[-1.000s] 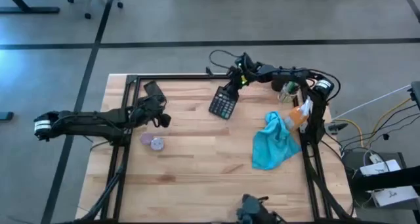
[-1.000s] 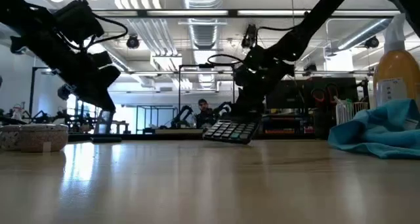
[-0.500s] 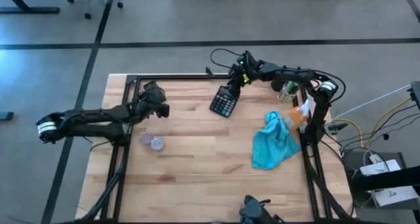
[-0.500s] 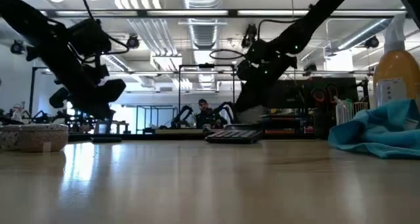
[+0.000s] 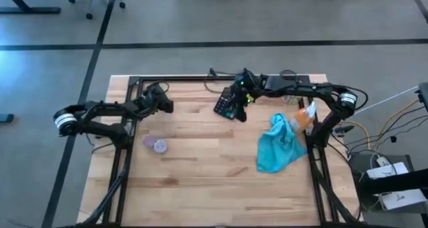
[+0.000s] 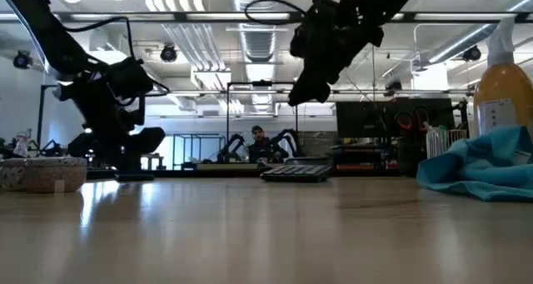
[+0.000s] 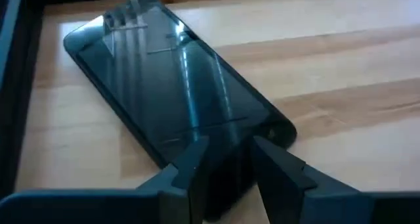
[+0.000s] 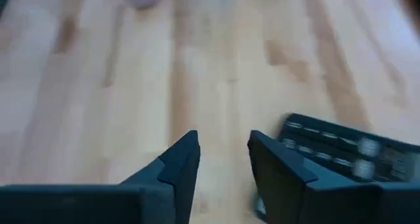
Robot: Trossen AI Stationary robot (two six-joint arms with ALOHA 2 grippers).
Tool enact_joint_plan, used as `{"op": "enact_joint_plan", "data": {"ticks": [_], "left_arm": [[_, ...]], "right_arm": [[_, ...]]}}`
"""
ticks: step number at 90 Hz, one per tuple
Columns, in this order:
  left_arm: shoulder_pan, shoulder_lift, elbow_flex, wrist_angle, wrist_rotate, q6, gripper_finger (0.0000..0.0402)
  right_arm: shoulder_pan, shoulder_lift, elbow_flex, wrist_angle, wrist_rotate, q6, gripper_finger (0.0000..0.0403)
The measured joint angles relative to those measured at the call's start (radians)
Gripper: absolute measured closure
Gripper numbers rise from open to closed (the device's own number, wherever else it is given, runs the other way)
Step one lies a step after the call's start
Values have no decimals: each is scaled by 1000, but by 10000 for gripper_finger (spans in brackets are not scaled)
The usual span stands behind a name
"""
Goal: Apply microfiber cloth
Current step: Spray the front and back of the cellphone using the spray bottle
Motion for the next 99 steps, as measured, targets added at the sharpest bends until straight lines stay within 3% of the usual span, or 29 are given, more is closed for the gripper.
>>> {"op": "enact_joint_plan", "data": {"ticks": [7,19,33,50,65,81,99], "left_arm": [[-10,27,3,28,52,32,307],[-72,49,4,39,280,52,313],[-243,62,4,65,419,81,322],[-524,54,-1,203,431,94,327],[-729,2,35,215,433,91,323],[-819,-57,96,87,329,59,311],[-827,-60,123,-5,281,74,293]], "right_arm": [[48,0,-1,0,42,-5,298],[111,0,-1,8,121,-24,314],[162,0,-18,12,157,-25,332],[266,13,-109,121,248,4,350],[368,34,-205,317,319,84,348],[454,94,-233,433,398,136,318],[512,134,-214,383,493,180,284]]}}
